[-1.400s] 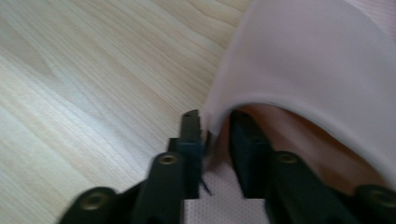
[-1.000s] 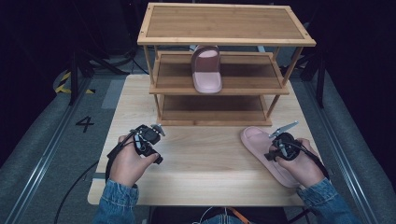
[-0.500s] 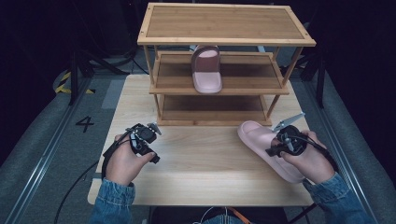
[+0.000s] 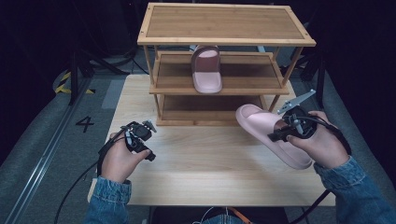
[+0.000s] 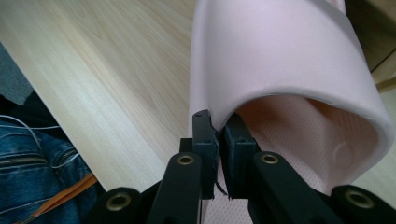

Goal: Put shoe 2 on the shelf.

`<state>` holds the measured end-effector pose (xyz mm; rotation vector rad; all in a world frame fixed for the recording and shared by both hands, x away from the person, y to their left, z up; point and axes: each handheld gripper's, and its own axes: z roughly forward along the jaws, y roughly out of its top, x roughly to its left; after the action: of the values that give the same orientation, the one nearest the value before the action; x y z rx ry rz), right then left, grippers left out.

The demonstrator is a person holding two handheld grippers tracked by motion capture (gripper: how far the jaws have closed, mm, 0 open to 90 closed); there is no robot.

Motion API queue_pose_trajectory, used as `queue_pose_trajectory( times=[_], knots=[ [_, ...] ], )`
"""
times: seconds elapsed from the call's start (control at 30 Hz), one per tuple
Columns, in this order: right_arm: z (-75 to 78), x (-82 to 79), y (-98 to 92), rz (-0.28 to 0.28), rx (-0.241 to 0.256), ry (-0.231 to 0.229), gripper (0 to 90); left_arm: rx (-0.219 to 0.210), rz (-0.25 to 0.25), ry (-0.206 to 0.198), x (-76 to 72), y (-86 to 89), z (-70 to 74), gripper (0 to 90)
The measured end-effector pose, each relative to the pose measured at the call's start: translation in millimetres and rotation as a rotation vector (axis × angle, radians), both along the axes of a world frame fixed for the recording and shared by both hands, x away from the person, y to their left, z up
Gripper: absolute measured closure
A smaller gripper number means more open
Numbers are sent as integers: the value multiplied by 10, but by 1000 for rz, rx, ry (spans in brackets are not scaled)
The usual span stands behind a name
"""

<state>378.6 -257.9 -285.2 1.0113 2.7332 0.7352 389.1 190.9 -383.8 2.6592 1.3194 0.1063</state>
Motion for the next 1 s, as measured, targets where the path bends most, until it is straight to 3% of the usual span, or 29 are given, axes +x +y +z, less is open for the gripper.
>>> queue_pose_trajectory(
  times=[0.43, 0.57, 1.0],
  knots=[
    [503, 106, 139, 50, -7, -68, 854, 2, -13, 1, -9, -4, 7, 324],
    [570, 206, 167, 60, 16, -71, 854, 2, -14, -1, -13, -1, 12, 324],
    [671, 706, 293, 42, -56, -120, 854, 8, -20, -3, -14, 2, 15, 329]
  ],
)
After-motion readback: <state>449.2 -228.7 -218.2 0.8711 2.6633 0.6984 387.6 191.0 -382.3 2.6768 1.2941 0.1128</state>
